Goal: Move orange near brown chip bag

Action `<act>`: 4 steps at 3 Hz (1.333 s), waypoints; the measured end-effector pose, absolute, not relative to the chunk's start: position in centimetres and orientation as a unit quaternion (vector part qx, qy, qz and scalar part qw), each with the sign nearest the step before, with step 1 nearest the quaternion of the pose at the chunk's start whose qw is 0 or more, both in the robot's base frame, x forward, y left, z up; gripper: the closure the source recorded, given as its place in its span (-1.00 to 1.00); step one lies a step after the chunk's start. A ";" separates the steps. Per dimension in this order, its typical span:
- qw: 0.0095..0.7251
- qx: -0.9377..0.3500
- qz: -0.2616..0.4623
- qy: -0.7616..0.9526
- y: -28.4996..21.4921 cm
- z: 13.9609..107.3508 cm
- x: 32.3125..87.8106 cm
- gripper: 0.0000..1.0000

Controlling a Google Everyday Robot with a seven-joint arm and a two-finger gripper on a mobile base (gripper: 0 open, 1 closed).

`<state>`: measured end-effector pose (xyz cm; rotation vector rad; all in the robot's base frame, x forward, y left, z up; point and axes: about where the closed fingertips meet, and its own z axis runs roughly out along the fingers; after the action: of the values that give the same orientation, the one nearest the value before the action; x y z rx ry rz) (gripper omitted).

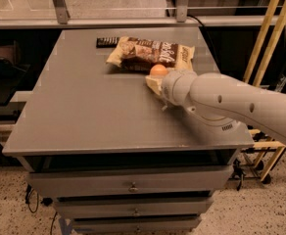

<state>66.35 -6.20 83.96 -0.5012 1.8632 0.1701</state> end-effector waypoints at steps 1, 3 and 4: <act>0.568 -0.214 0.072 0.792 -6.1 84.2 66.3 -1.00; 0.591 -0.194 0.045 0.782 -9.1 88.0 63.6 -1.00; 0.600 -0.169 0.019 0.782 -12.5 89.6 61.4 -1.00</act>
Offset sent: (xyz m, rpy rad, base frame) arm -0.0004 0.0009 0.0020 -0.0003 -0.0030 0.0013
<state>61.41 -12.53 89.63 -0.3910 1.8135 0.0440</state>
